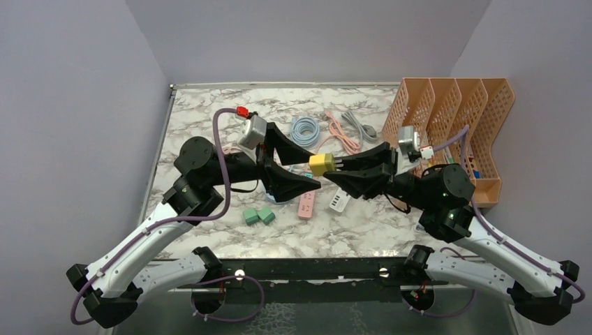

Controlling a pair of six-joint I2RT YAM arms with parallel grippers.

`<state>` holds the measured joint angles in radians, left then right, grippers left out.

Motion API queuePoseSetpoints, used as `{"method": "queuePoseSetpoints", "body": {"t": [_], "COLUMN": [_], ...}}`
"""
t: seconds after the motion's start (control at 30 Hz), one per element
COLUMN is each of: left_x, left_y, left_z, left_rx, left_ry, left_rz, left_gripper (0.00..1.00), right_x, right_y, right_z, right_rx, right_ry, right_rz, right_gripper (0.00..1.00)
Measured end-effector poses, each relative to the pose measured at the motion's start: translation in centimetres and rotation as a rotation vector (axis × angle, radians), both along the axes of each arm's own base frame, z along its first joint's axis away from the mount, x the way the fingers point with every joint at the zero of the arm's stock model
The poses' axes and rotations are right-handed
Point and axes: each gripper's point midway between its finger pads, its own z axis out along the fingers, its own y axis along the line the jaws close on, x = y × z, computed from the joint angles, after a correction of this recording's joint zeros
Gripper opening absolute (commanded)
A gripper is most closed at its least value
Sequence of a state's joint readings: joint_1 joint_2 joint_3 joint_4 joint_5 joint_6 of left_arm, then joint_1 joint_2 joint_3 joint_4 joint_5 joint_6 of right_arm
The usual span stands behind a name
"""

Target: Insert the plug

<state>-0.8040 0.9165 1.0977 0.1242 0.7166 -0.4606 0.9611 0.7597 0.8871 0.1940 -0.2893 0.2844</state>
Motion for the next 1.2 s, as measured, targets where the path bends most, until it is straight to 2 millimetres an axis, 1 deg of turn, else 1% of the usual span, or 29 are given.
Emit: {"method": "queuePoseSetpoints", "body": {"t": [0.07,0.17,0.27,0.33,0.6,0.8,0.9,0.93,1.03,1.13,1.17,1.2], "left_x": [0.2,0.7,1.4,1.6,1.4,1.2,1.1,1.1,1.1,1.2,1.3,1.4], "left_y": [0.0,-0.1,-0.5,-0.7,-0.4,-0.2,-0.1,-0.1,0.0,-0.1,-0.1,-0.1], "left_z": [1.3,2.5,2.9,3.1,4.5,5.5,5.8,5.9,6.0,6.1,6.2,6.3], "left_rx": [-0.05,-0.102,-0.127,-0.139,-0.195,-0.232,-0.243,-0.247,-0.25,-0.255,-0.258,-0.261], "left_ry": [0.034,0.091,0.14,0.167,0.17,0.151,0.148,0.147,0.147,0.14,0.137,0.135], "left_rz": [0.014,0.028,0.036,0.036,0.03,0.023,0.019,0.018,0.016,0.018,0.019,0.019], "left_gripper": [0.58,0.52,0.48,0.46,0.49,0.39,0.37,0.35,0.24,0.2,0.16,0.1], "right_x": [0.1,0.1,0.0,-0.1,-0.2,-0.3,-0.3,-0.3,-0.3,-0.1,-0.1,0.0], "right_y": [-0.2,-0.3,-0.3,-0.3,-0.2,-0.2,-0.1,-0.1,0.0,0.1,0.1,0.1], "right_z": [1.3,3.1,4.6,5.1,5.7,5.8,5.8,5.7,5.8,5.9,6.0,6.2], "right_rx": [0.047,0.106,0.154,0.175,0.207,0.216,0.22,0.22,0.225,0.232,0.234,0.237], "right_ry": [-0.009,-0.023,-0.031,-0.031,-0.014,0.009,0.02,0.023,0.033,0.049,0.051,0.053], "right_rz": [-0.009,-0.006,0.004,0.011,0.029,0.042,0.048,0.049,0.054,0.055,0.054,0.052], "right_gripper": [0.01,0.01,0.01,0.01,0.01,0.01,0.01,0.01,0.01,0.01,0.01,0.01]}}
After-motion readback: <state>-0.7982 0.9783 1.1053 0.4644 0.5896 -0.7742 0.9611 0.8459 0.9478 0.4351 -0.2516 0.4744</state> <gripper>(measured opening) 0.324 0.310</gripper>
